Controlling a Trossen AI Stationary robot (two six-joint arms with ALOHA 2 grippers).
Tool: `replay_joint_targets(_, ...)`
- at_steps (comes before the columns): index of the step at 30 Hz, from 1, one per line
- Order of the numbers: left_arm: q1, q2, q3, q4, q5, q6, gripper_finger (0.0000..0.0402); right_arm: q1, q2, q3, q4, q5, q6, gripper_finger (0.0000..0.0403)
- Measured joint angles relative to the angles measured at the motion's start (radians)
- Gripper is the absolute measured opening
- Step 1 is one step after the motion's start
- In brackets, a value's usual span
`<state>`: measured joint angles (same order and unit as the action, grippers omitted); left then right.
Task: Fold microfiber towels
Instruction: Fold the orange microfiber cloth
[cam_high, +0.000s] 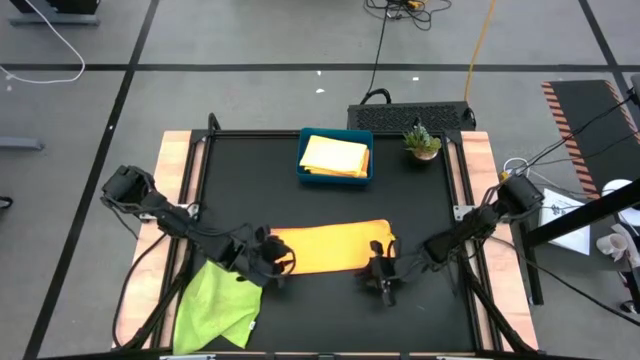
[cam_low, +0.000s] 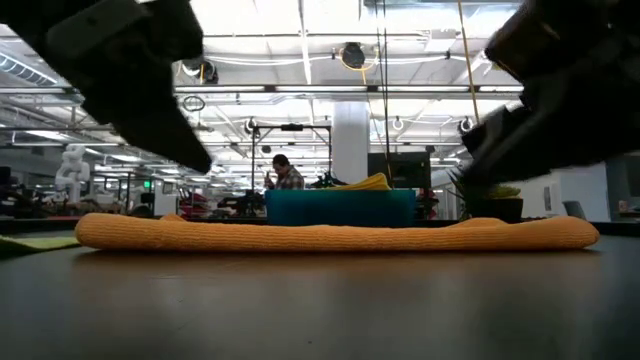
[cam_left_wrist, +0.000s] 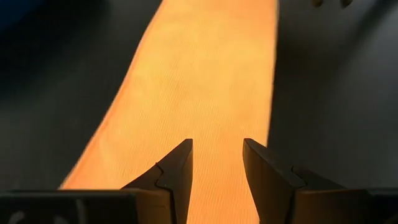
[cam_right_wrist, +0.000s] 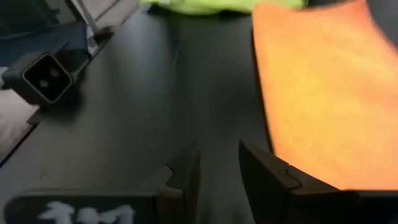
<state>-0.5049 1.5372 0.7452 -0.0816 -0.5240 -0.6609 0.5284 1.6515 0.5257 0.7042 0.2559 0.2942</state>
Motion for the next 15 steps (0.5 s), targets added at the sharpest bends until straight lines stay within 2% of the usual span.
replay_joint_targets(6, -0.042, 0.0, -0.007, -0.125, 0.002, -0.102, 0.0143, 0.005, -0.007, 0.0, -0.213, -0.007, 0.146, 0.01)
replay_joint_targets(11, -0.053, 0.0, -0.058, -0.125, 0.004, -0.207, 0.0143, 0.004, -0.022, 0.002, -0.307, -0.021, 0.236, 0.01)
replay_joint_targets(15, -0.054, 0.0, -0.097, -0.126, 0.038, -0.365, 0.0143, 0.001, -0.029, 0.003, -0.347, -0.017, 0.256, 0.01)
